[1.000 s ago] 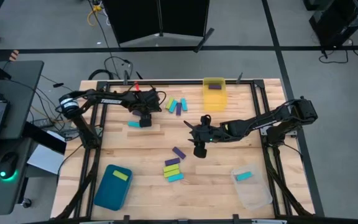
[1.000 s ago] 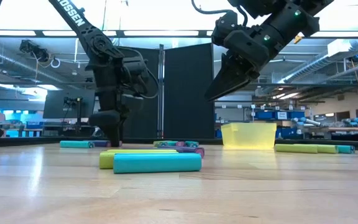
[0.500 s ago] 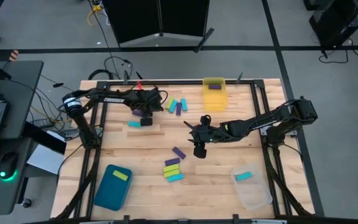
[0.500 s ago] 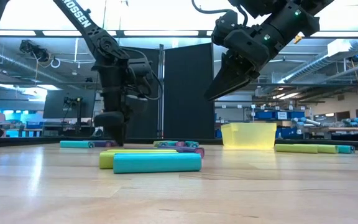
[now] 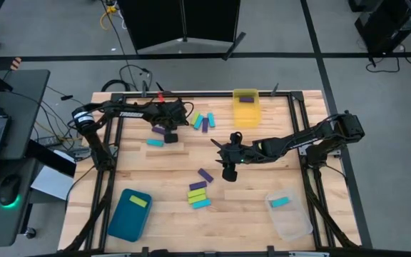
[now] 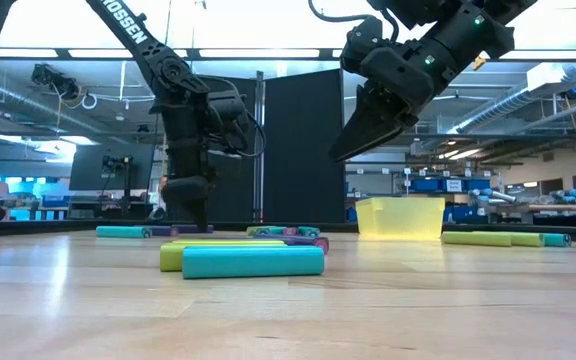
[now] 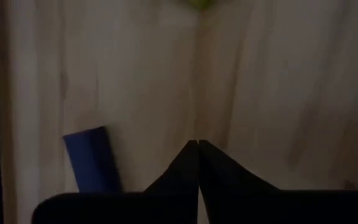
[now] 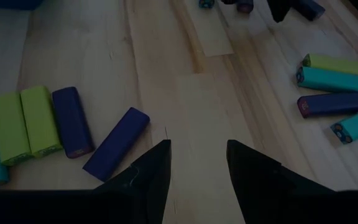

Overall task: Sort blocks
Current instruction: Put the violet block into the transparent yellow bin

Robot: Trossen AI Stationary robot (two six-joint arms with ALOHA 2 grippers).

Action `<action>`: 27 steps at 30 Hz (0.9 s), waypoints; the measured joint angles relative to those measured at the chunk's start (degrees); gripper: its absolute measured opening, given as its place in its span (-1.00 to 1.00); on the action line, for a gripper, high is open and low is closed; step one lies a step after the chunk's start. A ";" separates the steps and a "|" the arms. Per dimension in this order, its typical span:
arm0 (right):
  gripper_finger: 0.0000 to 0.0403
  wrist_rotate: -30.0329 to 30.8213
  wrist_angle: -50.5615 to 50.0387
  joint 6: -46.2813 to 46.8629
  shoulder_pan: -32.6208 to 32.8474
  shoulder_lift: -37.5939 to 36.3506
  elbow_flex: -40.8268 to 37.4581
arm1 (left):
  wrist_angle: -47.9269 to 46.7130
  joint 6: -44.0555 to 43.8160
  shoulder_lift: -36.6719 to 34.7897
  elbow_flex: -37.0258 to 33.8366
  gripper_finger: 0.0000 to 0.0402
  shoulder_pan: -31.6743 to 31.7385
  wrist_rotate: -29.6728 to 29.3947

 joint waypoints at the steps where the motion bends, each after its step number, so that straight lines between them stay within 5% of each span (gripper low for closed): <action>1: -0.17 0.00 0.00 0.00 0.00 0.00 0.00 | 0.10 -0.79 -0.01 0.05 -0.91 0.01 -1.06; 10: -0.17 -0.56 -0.04 0.02 0.00 0.00 0.00 | 0.32 -2.19 -0.10 1.80 -0.71 2.73 -6.70; 20: -0.17 -0.90 -0.17 0.02 0.00 0.00 0.00 | 0.33 -4.46 -0.11 1.60 -0.28 9.70 -2.88; 27: -0.17 -0.90 -0.16 0.02 -0.01 0.00 0.00 | 1.28 -4.54 -0.11 0.16 -0.23 11.22 1.04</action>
